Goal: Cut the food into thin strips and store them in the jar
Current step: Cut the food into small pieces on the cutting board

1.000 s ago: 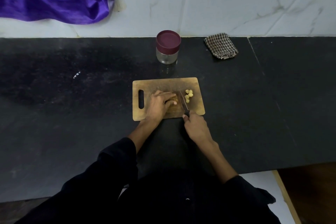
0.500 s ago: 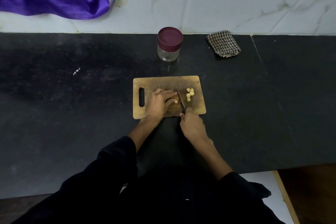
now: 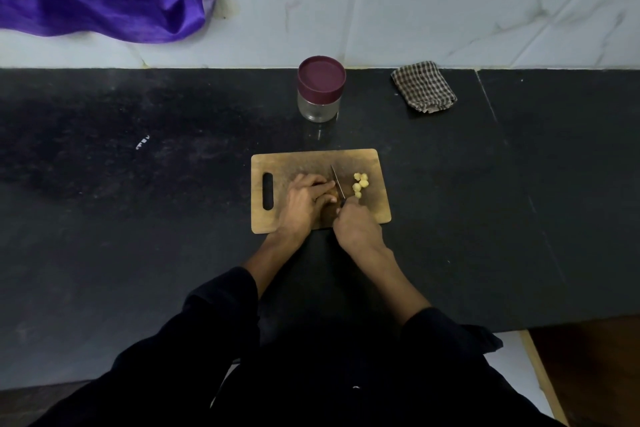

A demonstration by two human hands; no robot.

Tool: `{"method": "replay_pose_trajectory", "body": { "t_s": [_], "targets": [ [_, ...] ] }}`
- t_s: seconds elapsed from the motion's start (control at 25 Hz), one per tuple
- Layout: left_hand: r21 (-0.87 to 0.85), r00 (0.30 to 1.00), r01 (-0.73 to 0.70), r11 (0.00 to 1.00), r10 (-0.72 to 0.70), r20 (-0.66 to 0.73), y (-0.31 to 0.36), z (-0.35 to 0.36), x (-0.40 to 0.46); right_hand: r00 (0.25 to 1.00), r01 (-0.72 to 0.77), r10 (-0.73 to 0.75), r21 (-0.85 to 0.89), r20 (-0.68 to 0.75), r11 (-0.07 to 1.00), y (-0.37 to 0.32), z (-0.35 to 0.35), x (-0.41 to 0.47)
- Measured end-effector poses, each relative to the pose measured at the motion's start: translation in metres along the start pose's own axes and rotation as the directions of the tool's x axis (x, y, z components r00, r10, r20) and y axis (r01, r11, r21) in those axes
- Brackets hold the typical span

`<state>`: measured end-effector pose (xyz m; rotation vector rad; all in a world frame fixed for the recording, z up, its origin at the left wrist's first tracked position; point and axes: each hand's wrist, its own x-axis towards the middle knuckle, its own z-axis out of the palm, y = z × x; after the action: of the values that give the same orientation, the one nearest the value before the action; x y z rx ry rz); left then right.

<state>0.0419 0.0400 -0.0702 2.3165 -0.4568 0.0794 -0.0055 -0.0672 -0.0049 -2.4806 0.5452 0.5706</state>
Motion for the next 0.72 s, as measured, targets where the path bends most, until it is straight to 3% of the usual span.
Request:
{"method": "replay_pose_trajectory", "body": {
  "t_s": [0.4, 0.72],
  "targets": [
    [0.005, 0.999, 0.046, 0.999, -0.046, 0.019, 0.003, -0.001, 0.000, 0.999, -0.004, 0.006, -0.045, 0.043, 0.999, 0.025, 0.011, -0.022],
    [-0.004, 0.998, 0.053, 0.999, -0.053, 0.021, 0.002, -0.003, -0.003, 1.000, -0.014, 0.014, -0.041, -0.001, 0.999, 0.033, 0.009, -0.026]
  ]
}}
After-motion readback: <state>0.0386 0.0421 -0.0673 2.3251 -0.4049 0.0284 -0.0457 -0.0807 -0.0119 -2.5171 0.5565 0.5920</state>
